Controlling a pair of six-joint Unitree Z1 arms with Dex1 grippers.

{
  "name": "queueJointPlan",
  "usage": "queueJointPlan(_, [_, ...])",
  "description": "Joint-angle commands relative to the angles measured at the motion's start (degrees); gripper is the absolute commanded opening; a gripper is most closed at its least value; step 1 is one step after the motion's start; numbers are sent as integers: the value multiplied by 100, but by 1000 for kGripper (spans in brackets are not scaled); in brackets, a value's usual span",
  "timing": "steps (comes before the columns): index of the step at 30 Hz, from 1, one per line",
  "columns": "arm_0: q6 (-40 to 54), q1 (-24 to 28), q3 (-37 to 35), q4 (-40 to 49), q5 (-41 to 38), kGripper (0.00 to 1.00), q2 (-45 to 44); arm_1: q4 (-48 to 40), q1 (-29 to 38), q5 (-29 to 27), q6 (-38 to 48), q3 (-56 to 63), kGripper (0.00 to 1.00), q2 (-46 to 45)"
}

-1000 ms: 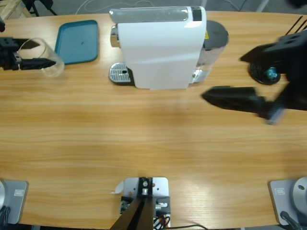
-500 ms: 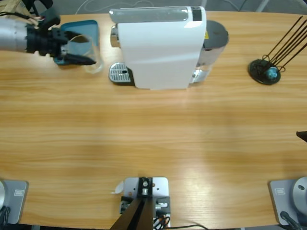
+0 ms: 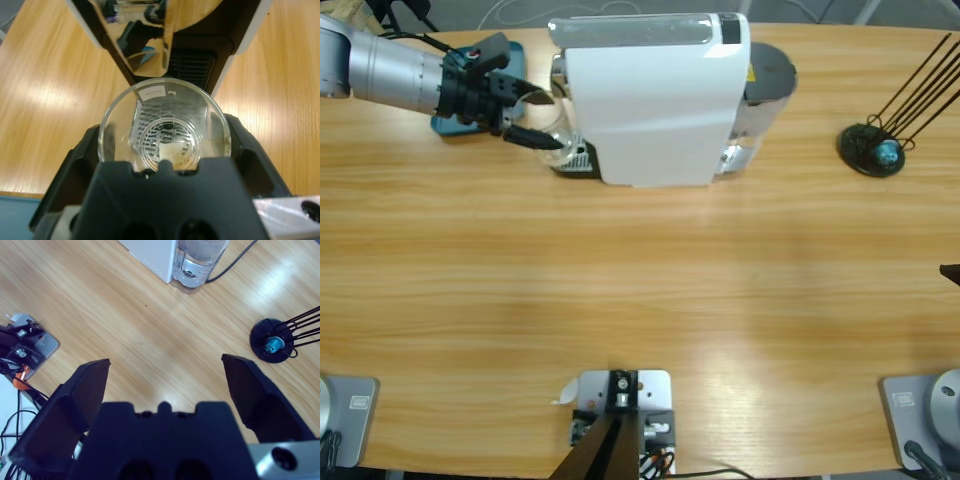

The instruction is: Pour coffee

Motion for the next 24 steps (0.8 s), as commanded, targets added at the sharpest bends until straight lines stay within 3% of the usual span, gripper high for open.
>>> queueJointPlan(1, [-51, -205, -197, -62, -12, 0, 461, 66, 31, -70, -42, 147, 1000, -50])
queueJointPlan(20, [-169, -358, -420, 52, 322, 0, 598, 58, 29, -79, -33, 126, 1000, -106])
queueJointPlan(21, [-192, -367, -436, 52, 367, 298, 609, 58, 27, -74, -33, 124, 1000, -109])
queueJointPlan(22, [-204, -370, -431, 52, 388, 848, 612, 58, 25, -74, -33, 124, 1000, -109])
queueJointPlan(23, [-200, -370, -415, 52, 383, 958, 598, 58, 24, -74, -33, 119, 1000, -102])
queueJointPlan(24, [-200, -365, -394, 52, 366, 962, 575, 58, 25, -79, -33, 107, 1000, -101])
